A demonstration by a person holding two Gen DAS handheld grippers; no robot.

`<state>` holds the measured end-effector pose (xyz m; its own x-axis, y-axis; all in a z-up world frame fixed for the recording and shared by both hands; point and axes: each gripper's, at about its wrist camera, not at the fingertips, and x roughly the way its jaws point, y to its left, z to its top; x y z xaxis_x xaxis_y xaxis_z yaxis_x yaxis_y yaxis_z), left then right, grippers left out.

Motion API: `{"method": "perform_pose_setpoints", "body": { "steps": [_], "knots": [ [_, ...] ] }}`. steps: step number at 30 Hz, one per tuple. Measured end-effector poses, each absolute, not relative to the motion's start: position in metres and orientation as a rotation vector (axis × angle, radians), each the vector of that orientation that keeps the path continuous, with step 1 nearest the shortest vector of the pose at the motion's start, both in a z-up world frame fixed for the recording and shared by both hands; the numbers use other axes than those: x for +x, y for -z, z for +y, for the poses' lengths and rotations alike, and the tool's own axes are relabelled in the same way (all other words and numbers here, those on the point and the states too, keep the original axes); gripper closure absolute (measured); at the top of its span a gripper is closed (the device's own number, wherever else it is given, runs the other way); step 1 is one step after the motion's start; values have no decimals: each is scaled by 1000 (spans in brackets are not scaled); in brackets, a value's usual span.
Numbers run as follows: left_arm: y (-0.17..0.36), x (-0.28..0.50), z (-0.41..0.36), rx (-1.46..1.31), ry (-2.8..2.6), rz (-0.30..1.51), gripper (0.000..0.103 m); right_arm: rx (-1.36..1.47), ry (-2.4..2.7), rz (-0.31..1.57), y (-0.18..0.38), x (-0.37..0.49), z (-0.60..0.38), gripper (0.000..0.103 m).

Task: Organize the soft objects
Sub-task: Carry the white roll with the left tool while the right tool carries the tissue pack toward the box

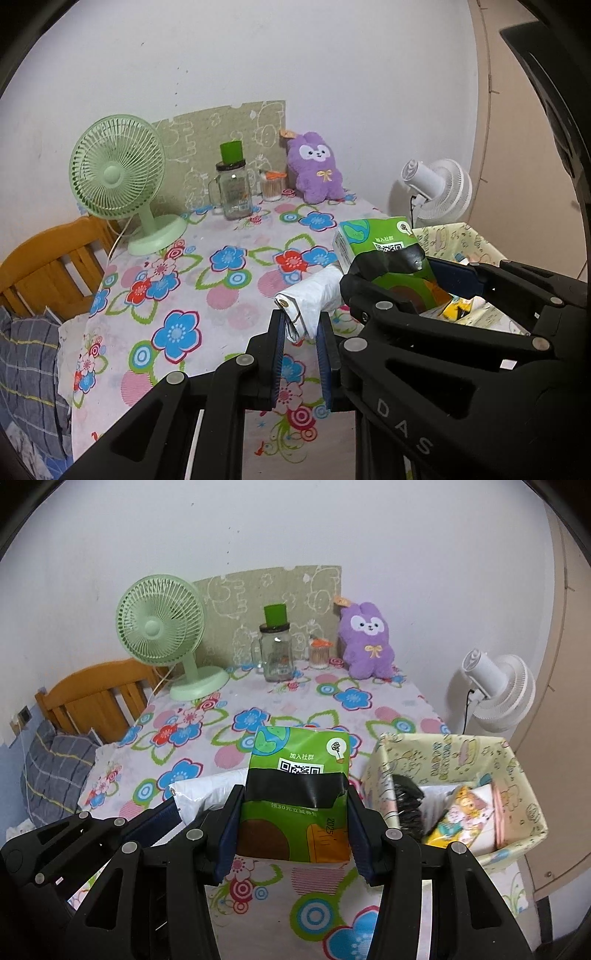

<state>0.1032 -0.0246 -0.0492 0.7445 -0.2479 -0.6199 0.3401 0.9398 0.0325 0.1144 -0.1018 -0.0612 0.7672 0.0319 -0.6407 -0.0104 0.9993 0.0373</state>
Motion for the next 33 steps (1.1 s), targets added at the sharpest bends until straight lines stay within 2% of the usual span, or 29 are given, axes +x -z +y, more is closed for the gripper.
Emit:
{"method": "perform_pose_setpoints", "body": {
  "steps": [33],
  "knots": [
    [37,115,-125,189,449,627,88,68,95,654,46,116,-211,49]
  ]
}}
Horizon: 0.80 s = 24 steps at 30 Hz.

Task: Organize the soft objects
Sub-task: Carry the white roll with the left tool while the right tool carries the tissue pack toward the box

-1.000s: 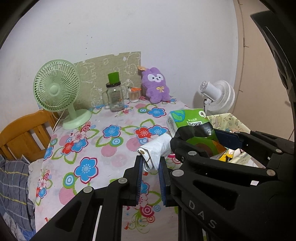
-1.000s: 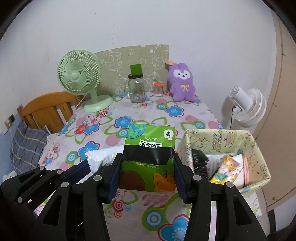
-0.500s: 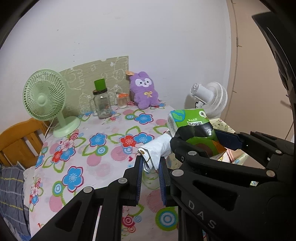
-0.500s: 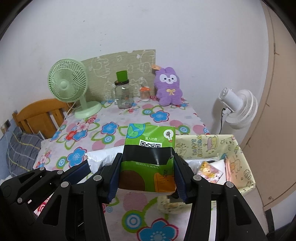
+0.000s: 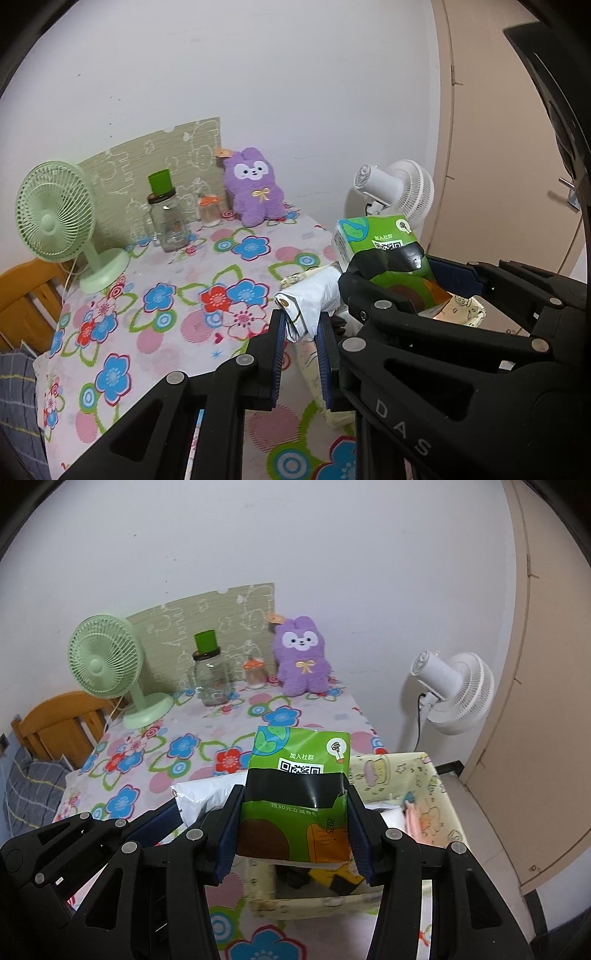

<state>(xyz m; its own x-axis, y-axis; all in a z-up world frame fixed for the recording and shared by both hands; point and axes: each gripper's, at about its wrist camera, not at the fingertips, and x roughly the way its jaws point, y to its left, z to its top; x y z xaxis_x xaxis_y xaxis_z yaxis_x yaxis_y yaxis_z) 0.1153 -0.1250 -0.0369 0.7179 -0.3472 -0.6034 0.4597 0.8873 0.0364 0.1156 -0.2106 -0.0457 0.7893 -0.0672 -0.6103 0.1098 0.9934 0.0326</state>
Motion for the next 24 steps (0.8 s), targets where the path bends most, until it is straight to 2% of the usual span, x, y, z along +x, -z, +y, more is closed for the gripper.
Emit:
{"method": "perform_pose_setpoints", "body": {
  "steps": [24],
  "knots": [
    [69,147,-193,214,548,702,88,107,187,724,76,140,-280,49]
  ]
}}
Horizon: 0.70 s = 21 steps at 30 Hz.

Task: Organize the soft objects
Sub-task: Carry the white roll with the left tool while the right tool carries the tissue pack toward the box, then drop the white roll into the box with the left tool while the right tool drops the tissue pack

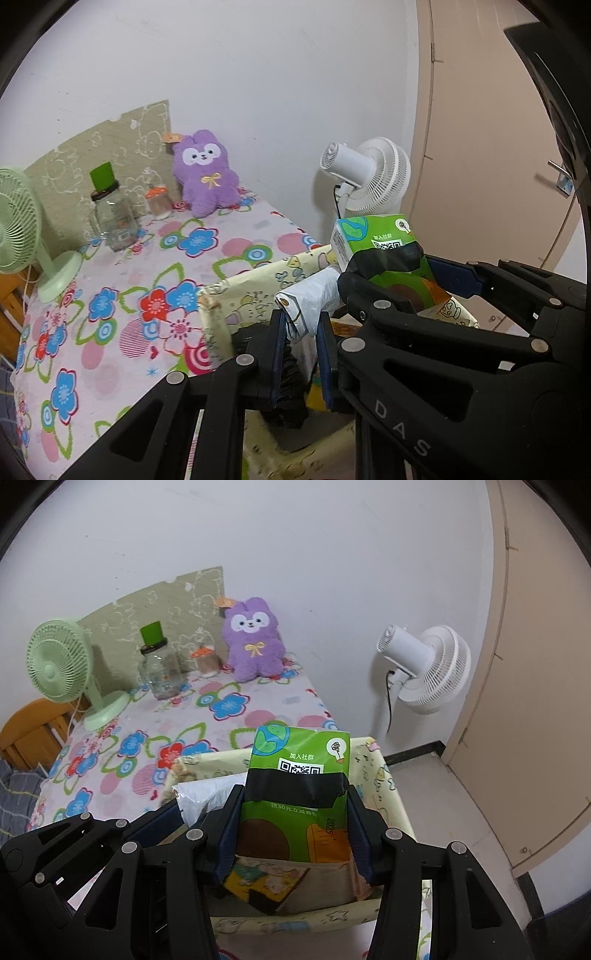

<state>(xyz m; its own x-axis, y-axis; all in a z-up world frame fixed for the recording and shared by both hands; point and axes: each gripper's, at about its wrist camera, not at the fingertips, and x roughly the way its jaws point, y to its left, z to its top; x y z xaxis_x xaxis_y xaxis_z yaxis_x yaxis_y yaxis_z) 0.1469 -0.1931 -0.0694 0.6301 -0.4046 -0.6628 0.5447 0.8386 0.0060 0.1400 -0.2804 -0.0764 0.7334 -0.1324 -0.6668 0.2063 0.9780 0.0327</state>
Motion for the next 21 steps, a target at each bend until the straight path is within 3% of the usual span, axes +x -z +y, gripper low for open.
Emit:
{"method": "perform_pose_setpoints", "body": {
  "steps": [5,8,13,15,21],
  "knots": [
    [79,153,-203,230,549,731,86,124,199,751,88,147,-291,49],
    [84,157,-207,242,533,747,72,129,204,767,94,151,-295,49],
    [90,160,-210,254,510,761,58,136,195,790,101,156,-299,49],
    [91,161,-211,261,498,768,37,138,192,797,103,157,-300,49],
    [92,163,-210,290,453,768,28,142,181,811,109,161,-302,49]
  ]
}}
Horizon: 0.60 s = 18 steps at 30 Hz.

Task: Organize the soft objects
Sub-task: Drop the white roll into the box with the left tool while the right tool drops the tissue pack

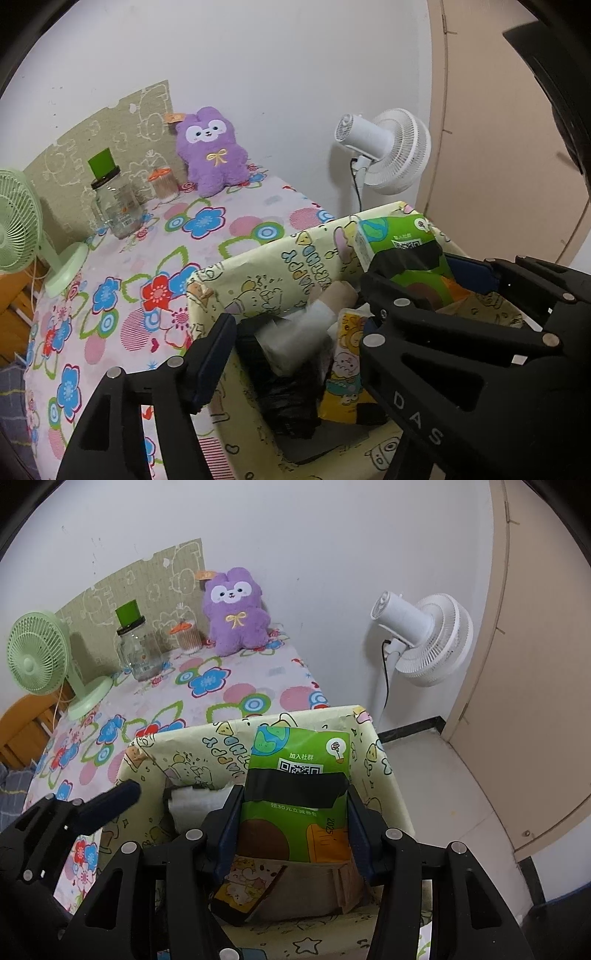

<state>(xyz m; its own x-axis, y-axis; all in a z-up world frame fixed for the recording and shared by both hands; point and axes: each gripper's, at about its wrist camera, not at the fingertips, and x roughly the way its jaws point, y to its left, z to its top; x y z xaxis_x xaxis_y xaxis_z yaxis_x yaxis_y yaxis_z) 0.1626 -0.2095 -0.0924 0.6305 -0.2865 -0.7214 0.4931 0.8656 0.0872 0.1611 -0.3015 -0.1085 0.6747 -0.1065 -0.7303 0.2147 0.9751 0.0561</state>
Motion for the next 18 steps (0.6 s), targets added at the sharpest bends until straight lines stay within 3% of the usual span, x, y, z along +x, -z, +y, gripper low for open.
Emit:
{"method": "perform_pose_setpoints", "body": {
  "steps": [4,8,12,18],
  "knots": [
    [93,164,-206,299,428,783,24,150,158,822,111,164,-300,45],
    [90,161,-205,293,435,780,21,156,148,811,110,163,-297,29],
    [86,157,-202,290,414,770,10,149,147,797,104,157,-294,24],
    [79,151,-194,275,392,769,9,121,143,786,95,151,-286,22]
  ]
}}
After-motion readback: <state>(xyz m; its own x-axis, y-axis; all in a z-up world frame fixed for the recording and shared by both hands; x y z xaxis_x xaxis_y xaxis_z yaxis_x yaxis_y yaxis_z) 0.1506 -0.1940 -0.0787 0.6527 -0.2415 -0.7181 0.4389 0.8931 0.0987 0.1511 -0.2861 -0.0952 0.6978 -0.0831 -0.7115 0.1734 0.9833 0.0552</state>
